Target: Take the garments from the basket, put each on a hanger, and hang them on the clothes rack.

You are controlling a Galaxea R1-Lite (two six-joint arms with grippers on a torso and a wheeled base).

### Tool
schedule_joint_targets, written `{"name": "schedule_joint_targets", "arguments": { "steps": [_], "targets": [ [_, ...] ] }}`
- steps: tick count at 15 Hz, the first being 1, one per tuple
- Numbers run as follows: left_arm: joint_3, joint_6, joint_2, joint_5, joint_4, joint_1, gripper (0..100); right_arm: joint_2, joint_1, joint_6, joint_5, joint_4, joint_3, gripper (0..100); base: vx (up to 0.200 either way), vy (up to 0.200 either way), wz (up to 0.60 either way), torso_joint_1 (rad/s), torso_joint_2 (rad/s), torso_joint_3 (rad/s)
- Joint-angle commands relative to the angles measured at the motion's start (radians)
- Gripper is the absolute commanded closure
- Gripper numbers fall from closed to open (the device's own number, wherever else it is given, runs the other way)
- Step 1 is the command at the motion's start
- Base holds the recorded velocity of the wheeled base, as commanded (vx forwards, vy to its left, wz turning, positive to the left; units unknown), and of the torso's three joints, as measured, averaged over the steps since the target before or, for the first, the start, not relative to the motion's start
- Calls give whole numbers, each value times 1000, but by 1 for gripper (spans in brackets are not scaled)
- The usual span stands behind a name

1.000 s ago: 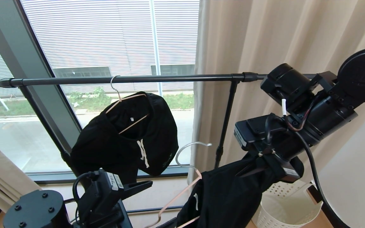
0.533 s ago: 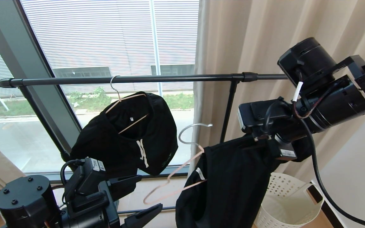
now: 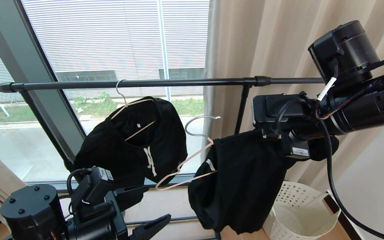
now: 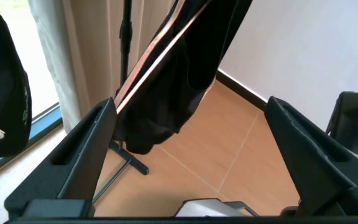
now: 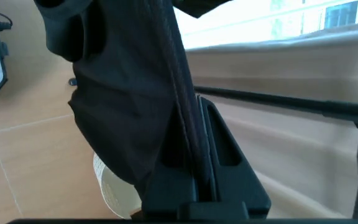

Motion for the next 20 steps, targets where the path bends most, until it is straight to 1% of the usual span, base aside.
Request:
{"name": "schedule_joint_targets", "arguments": {
  "steps": [1,2,3,4,5,6,7,8,11,12,13,15,18,19,20],
  "targets": [
    [1,6,11,15,-1,-21,0,-14,7,9,-2,-19,0,100,0,0,0,0,0,0],
    [-2,6,11,27,-1,-25,0,-14,7,14,-3,-24,0,100,0,0,0,0,0,0],
    [-13,18,15,79,-1,-31,0,-11,8,32,-38,-36,0,100,0,0,0,0,0,0],
    [-16,32,18,105,-1,-31,0,-6,8,52,-68,-56,0,100,0,0,0,0,0,0],
    [-16,46,19,110,-1,-31,0,-3,11,75,-85,-81,2,100,0,0,0,0,0,0],
    [-16,49,19,111,-1,-31,0,0,11,84,-92,-88,2,100,0,0,0,0,0,0],
    [-21,50,19,111,-1,-27,0,0,15,93,-120,-96,2,100,0,0,0,0,0,0],
    [-25,50,16,113,-1,-22,0,0,15,95,-131,-96,2,100,0,0,0,0,0,0],
    [-22,55,36,119,-1,-27,0,0,15,99,-137,-125,6,100,0,0,0,0,0,0],
    [-22,56,48,141,-1,-45,0,-3,18,130,-137,-145,22,100,0,0,0,0,0,0],
    [-24,63,68,179,-1,-65,0,-3,42,176,-141,-174,38,100,0,0,0,0,0,0],
    [-36,84,94,263,-1,-113,0,-3,61,242,-190,-202,58,100,0,0,0,0,0,0],
    [-93,79,145,386,-1,-146,0,-8,77,245,-190,-204,81,100,0,0,0,0,0,0],
    [-116,75,166,431,-1,-154,0,-11,87,251,-189,-207,91,100,0,0,0,0,0,0],
    [-130,72,180,458,-1,-162,0,-13,90,268,-192,-207,97,100,0,0,0,0,0,0]
  ]
}}
